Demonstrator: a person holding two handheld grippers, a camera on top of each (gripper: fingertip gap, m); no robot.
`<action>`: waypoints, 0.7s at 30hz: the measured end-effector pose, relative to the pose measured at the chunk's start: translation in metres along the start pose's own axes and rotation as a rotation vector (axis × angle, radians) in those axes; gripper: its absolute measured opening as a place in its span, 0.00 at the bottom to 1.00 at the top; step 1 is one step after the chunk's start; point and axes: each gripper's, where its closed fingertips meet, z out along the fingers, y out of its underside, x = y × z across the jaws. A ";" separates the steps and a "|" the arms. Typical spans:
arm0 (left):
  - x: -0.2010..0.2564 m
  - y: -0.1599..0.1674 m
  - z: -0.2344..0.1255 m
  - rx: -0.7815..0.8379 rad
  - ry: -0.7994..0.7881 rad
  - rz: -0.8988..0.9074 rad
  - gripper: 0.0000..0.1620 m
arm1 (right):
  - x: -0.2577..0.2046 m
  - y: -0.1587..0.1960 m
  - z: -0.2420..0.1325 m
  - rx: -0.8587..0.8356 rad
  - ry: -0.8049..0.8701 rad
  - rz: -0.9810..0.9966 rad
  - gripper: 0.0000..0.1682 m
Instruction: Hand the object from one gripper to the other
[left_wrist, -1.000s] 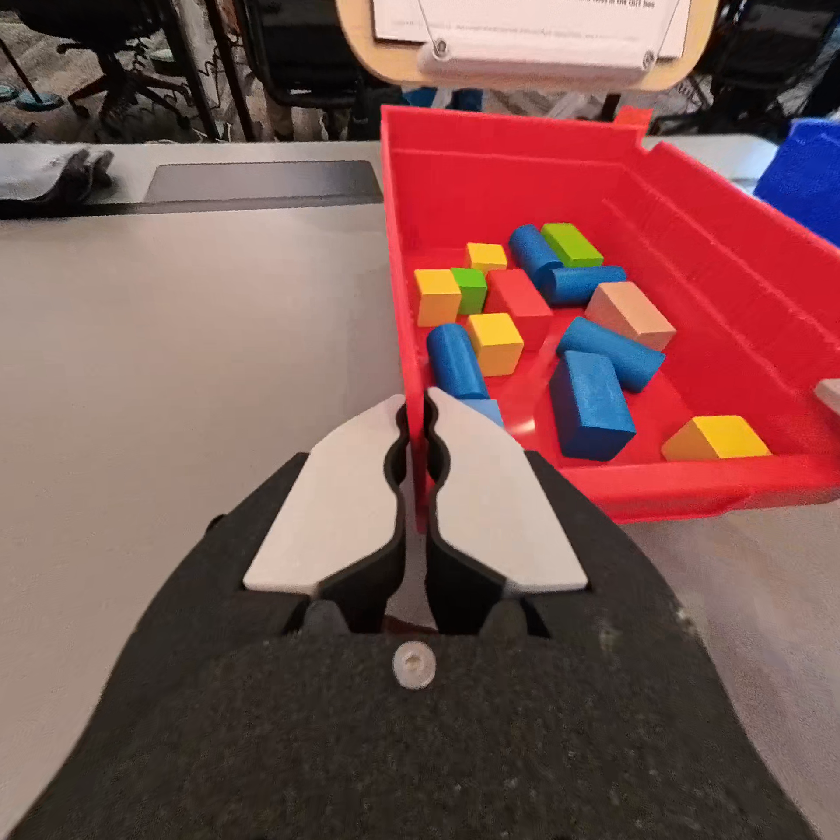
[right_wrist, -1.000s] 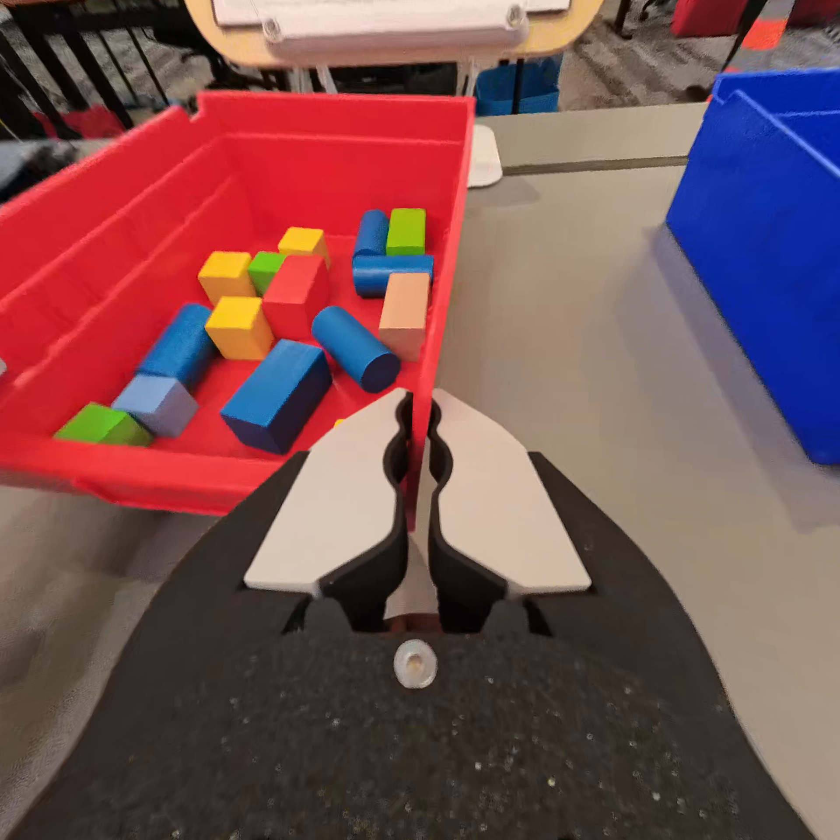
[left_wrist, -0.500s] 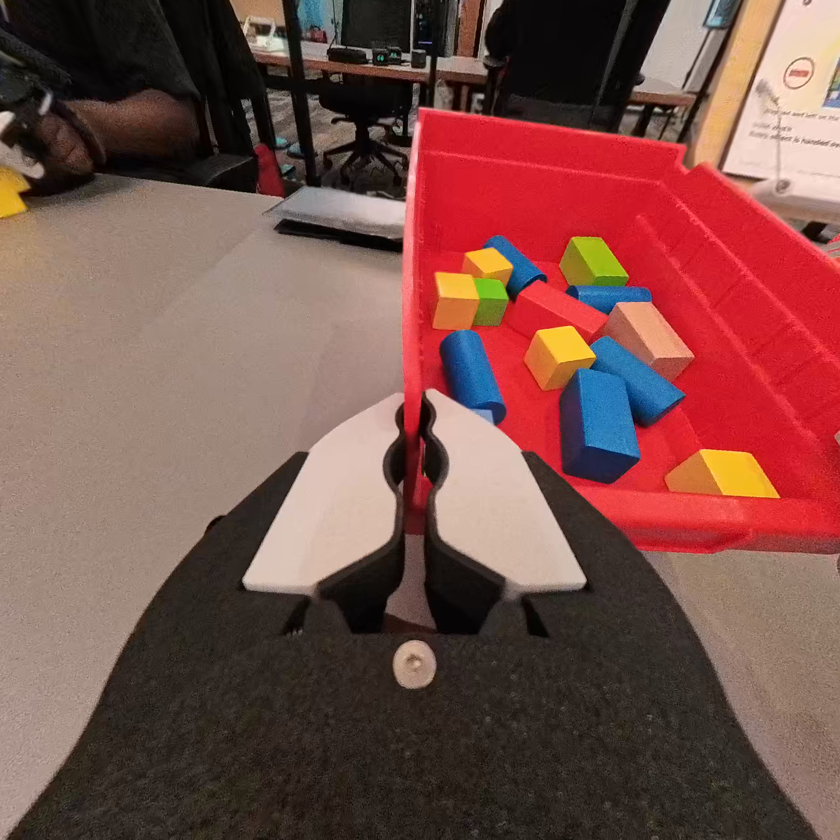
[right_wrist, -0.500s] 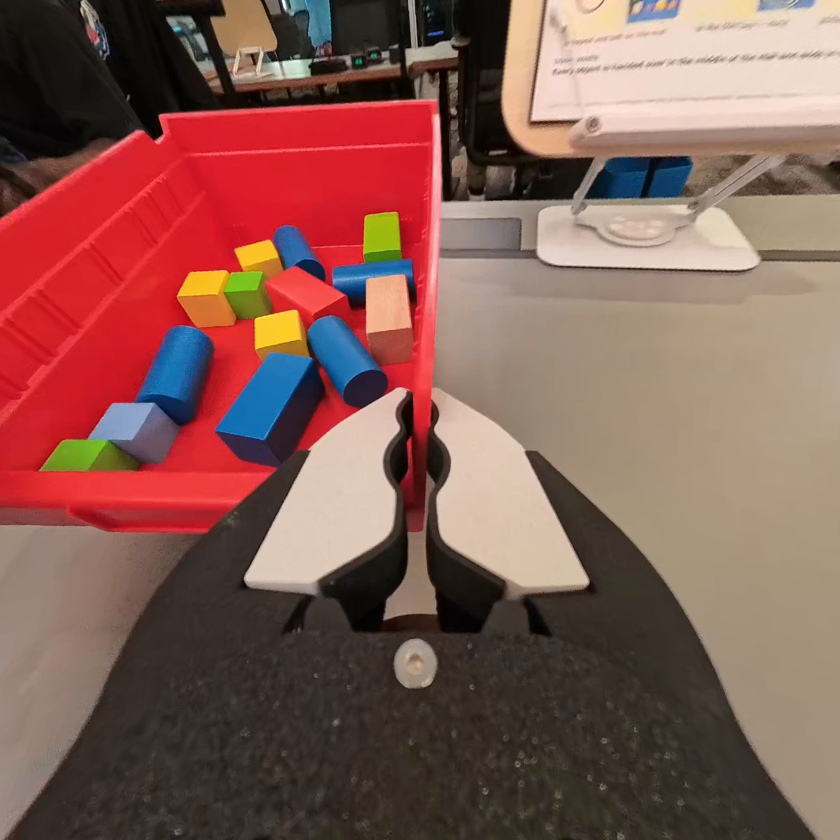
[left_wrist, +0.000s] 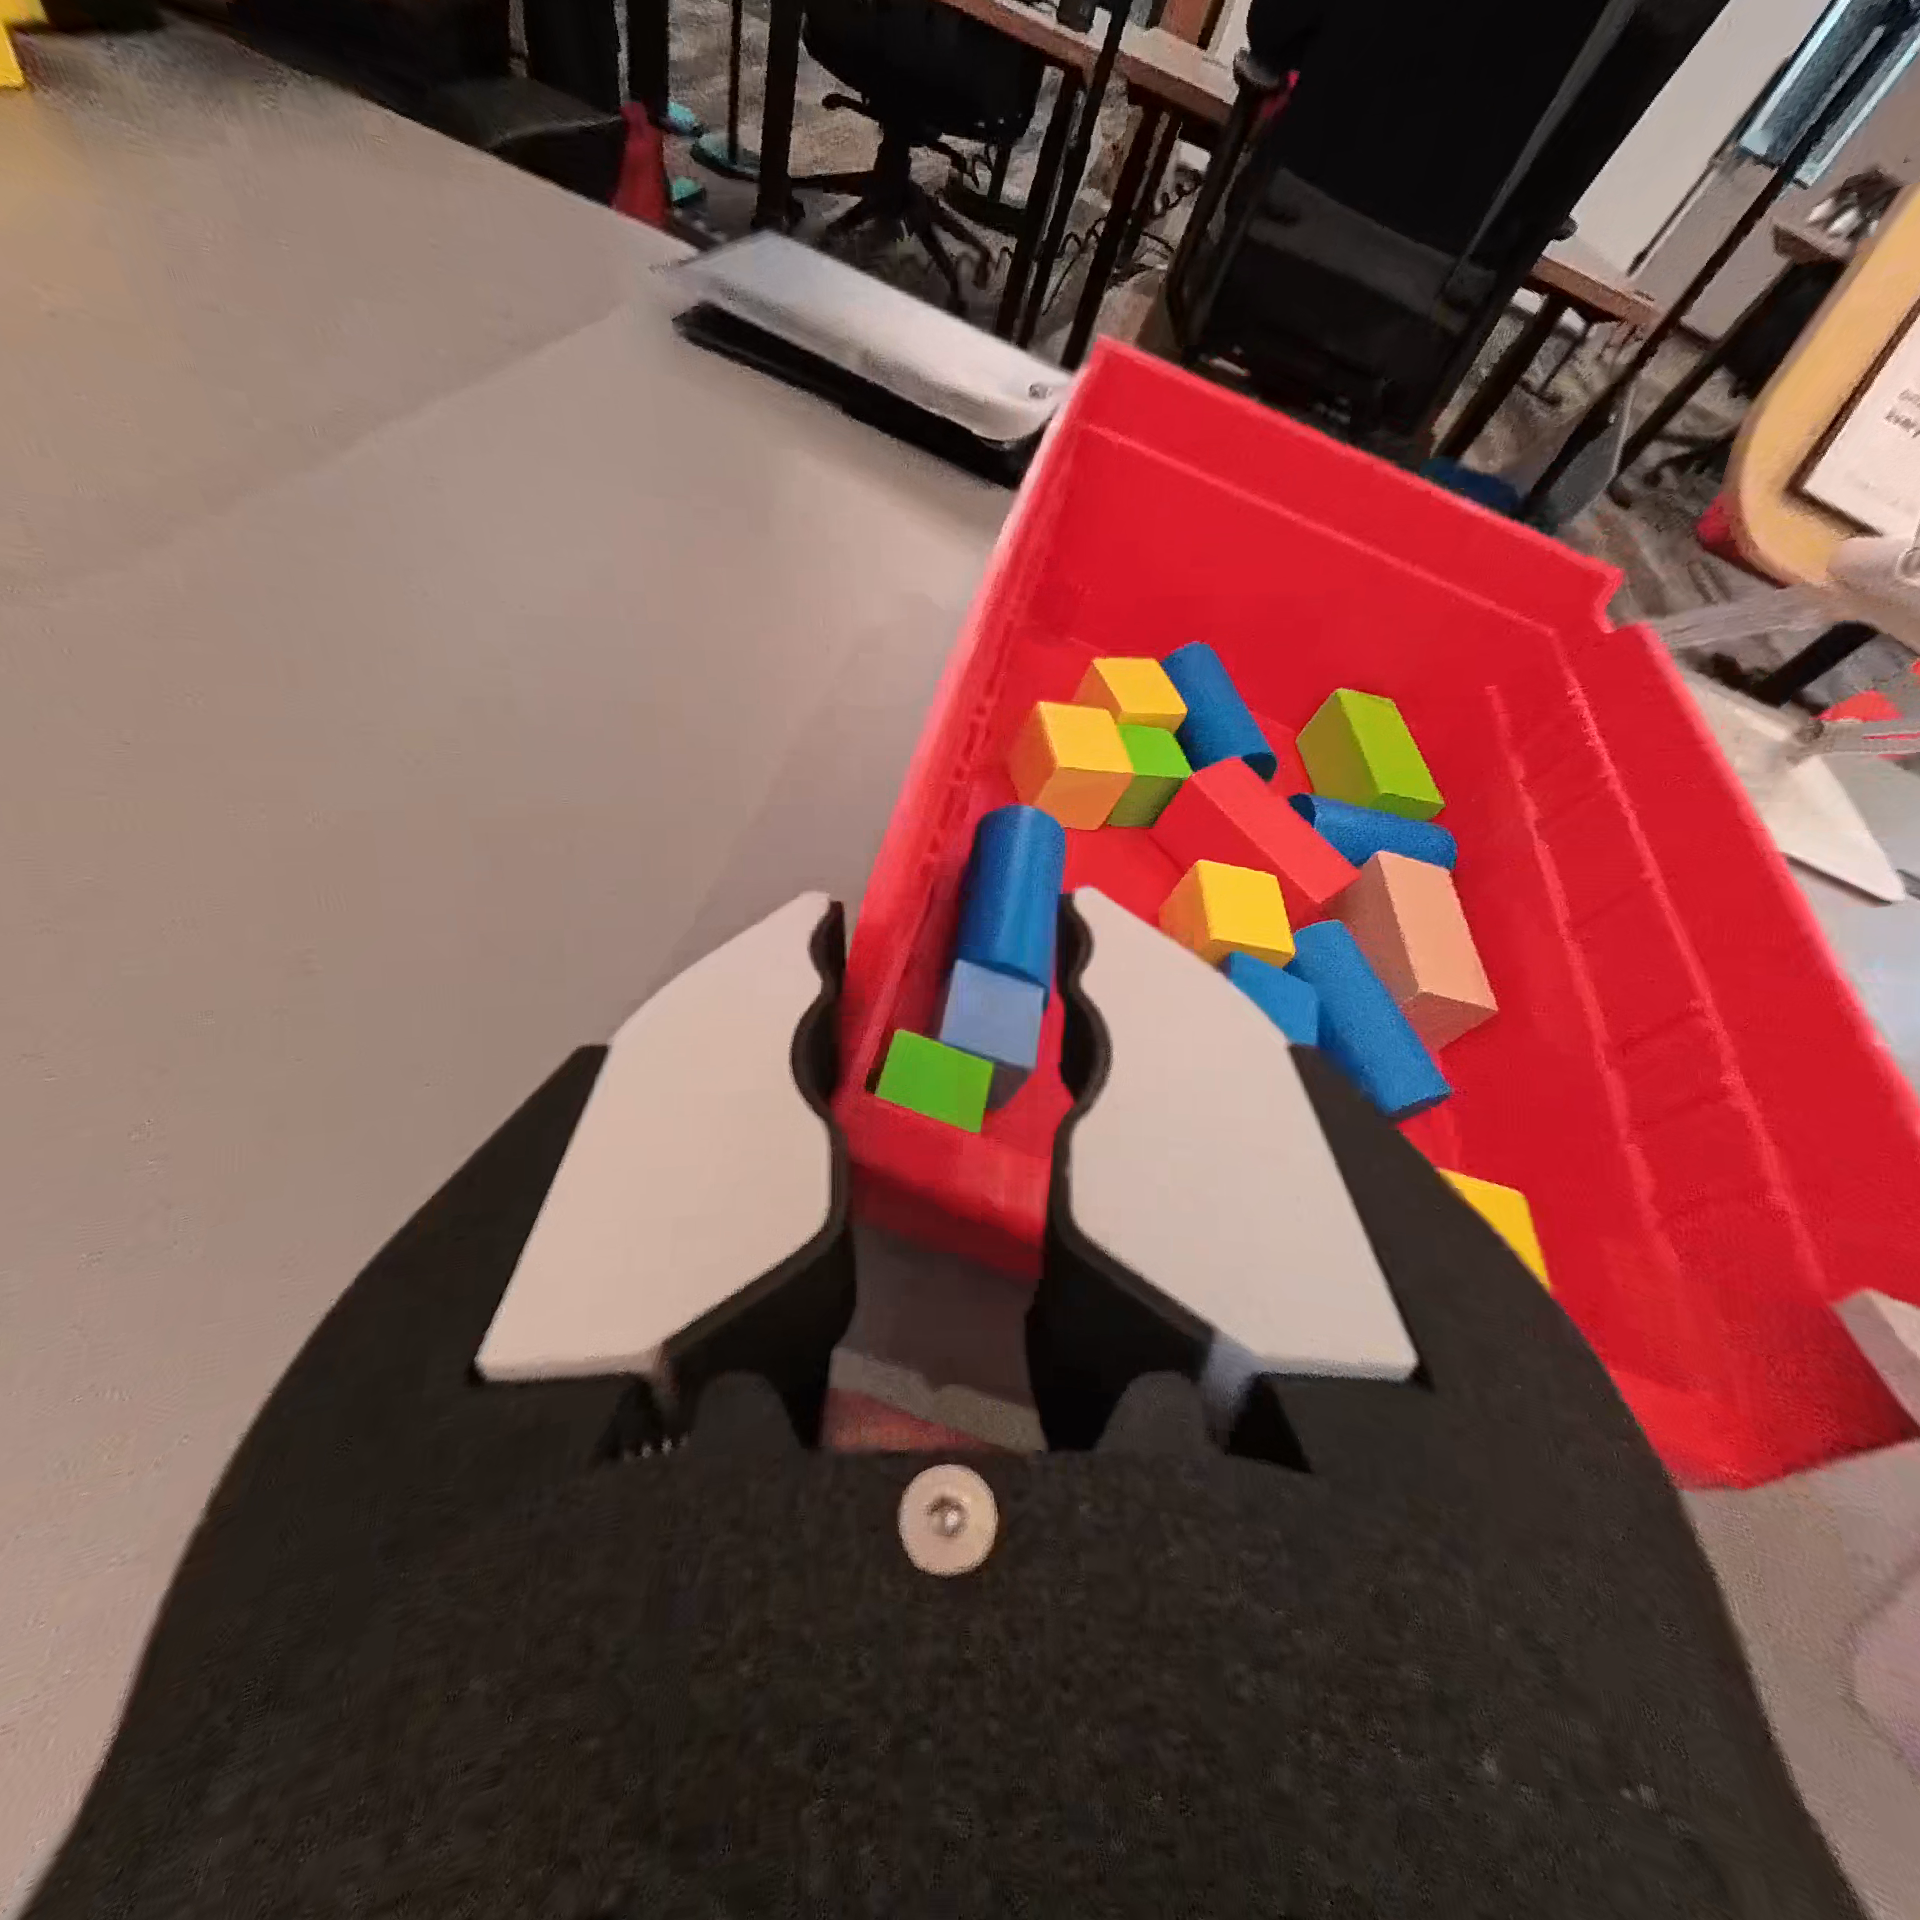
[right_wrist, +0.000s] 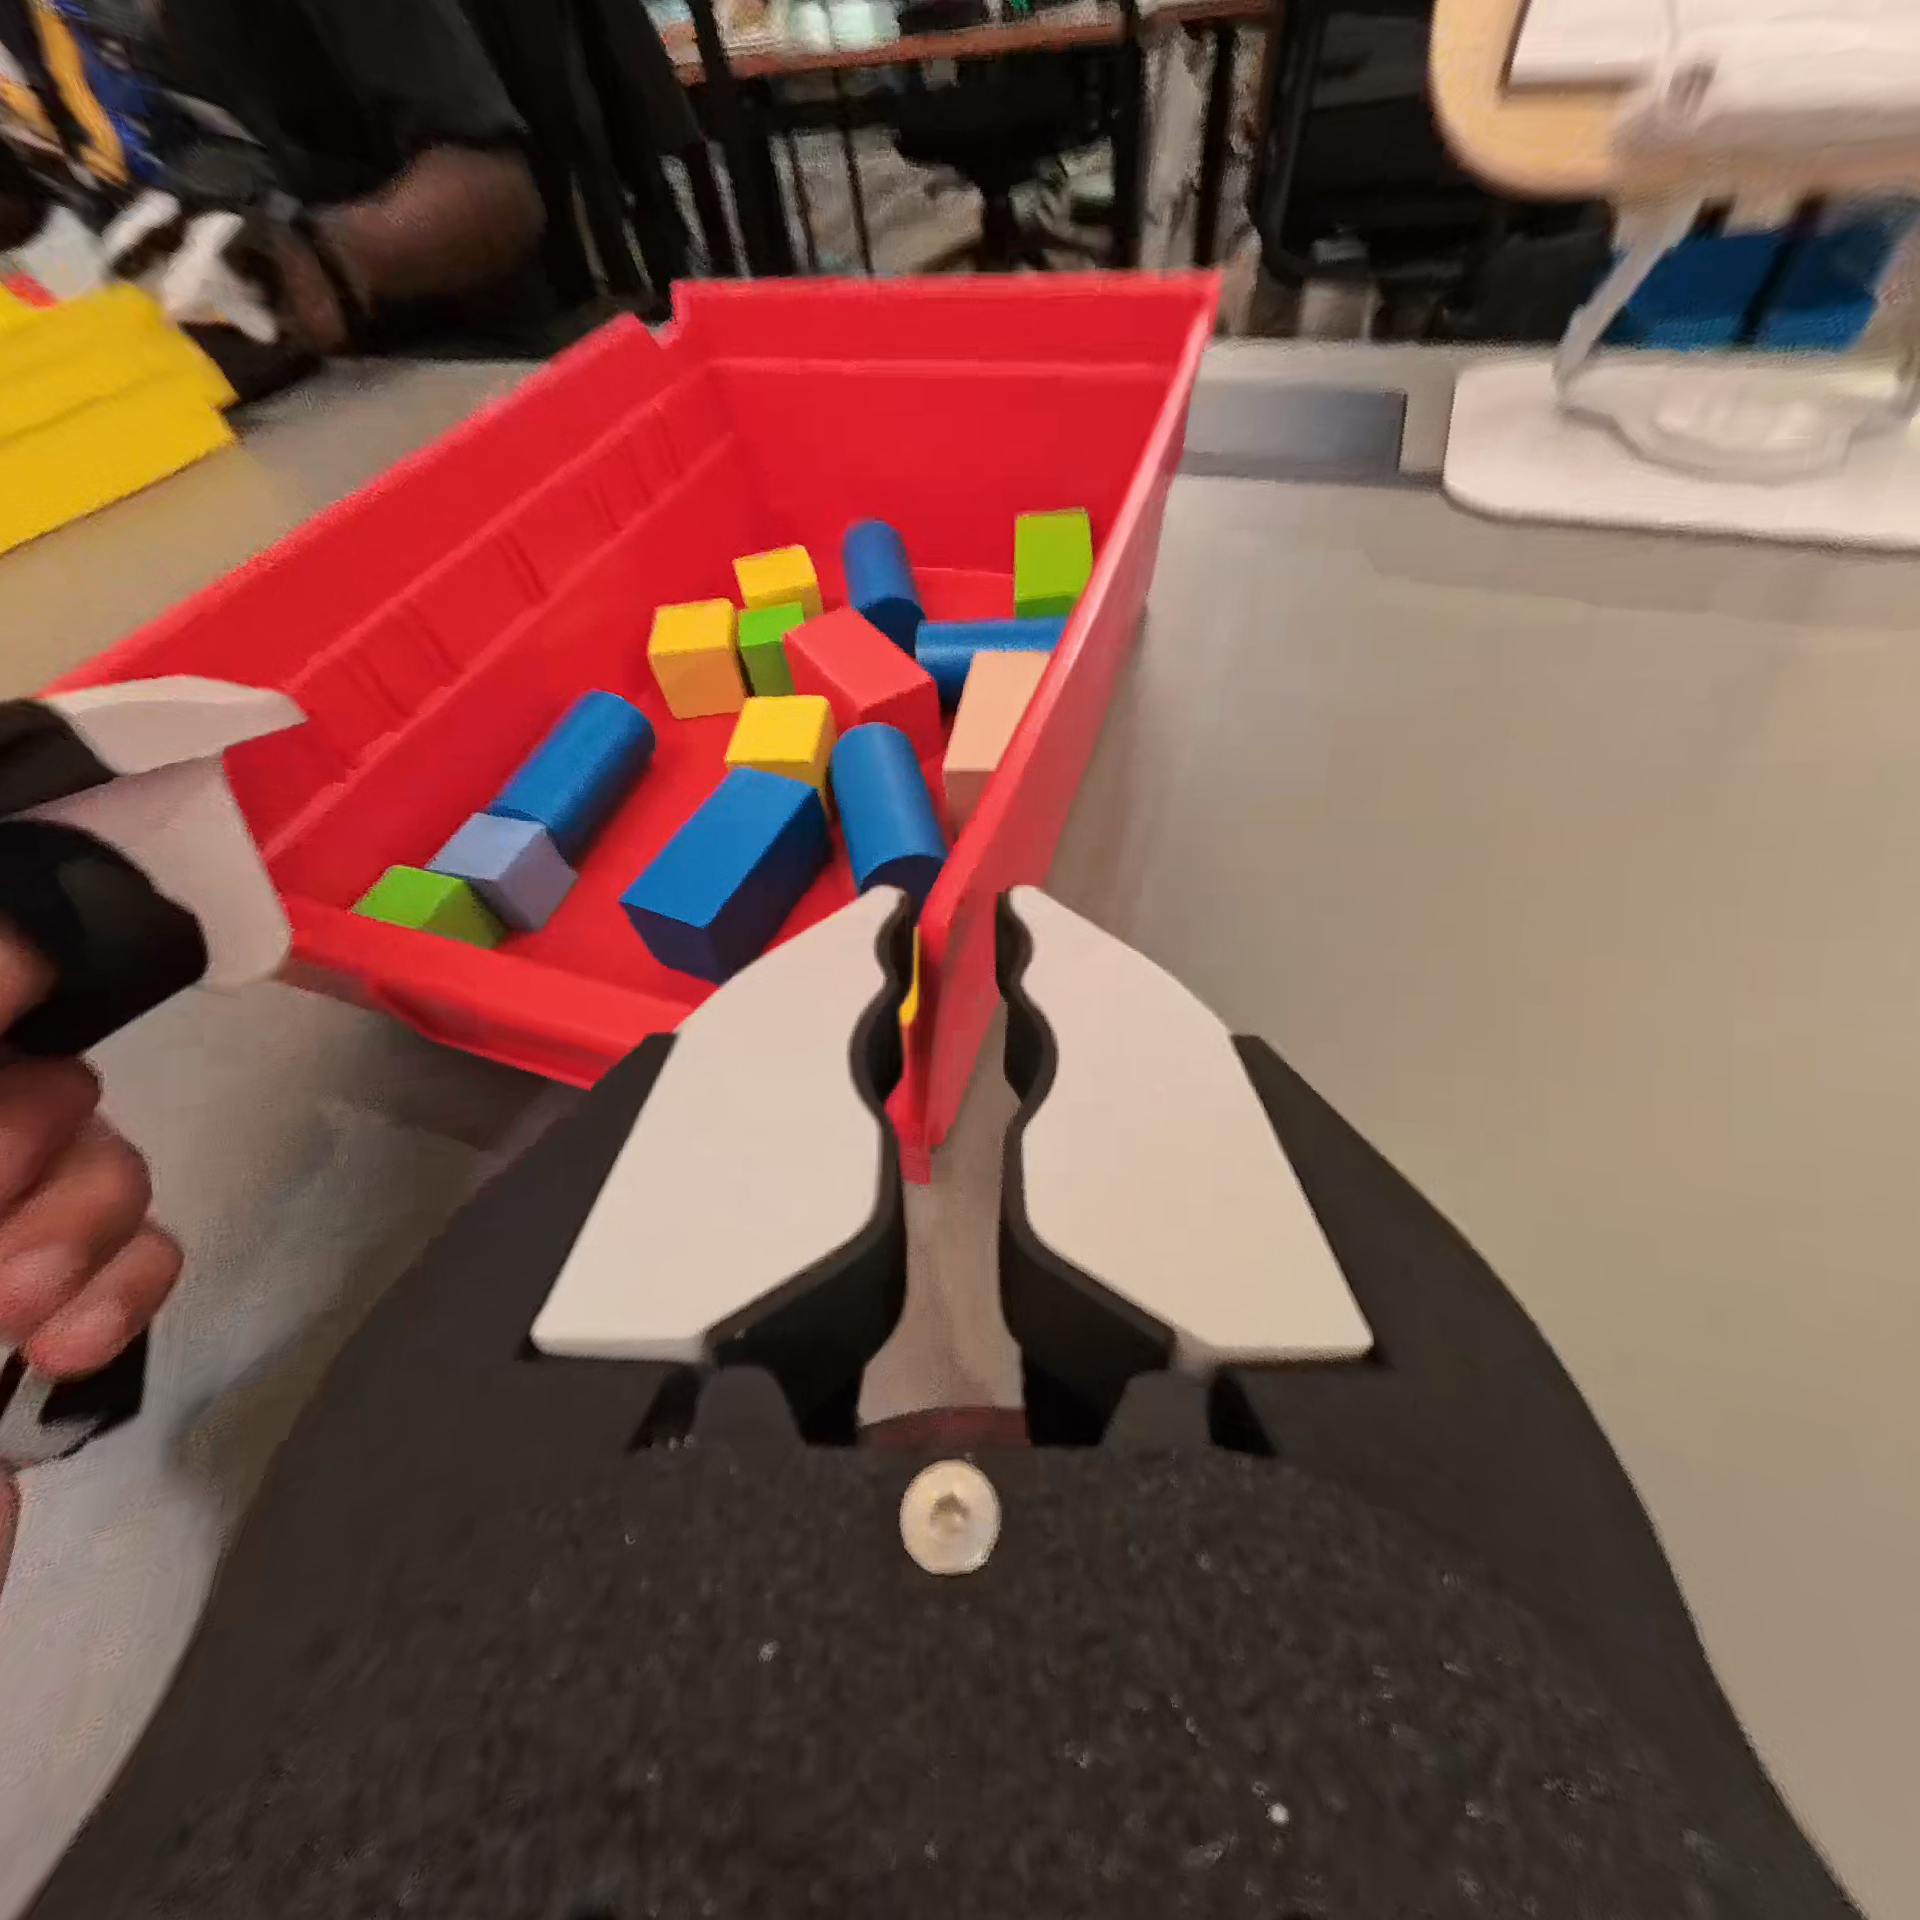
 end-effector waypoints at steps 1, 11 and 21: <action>0.002 -0.009 -0.008 0.023 -0.017 0.003 0.26 | 0.001 -0.010 -0.011 0.035 -0.028 -0.023 0.10; 0.129 -0.110 -0.083 0.109 0.045 0.350 0.27 | 0.060 -0.076 -0.115 0.136 -0.347 -0.171 0.18; 0.214 -0.003 -0.112 -0.188 0.409 0.417 0.27 | 0.348 -0.039 -0.206 0.051 0.057 -0.102 0.21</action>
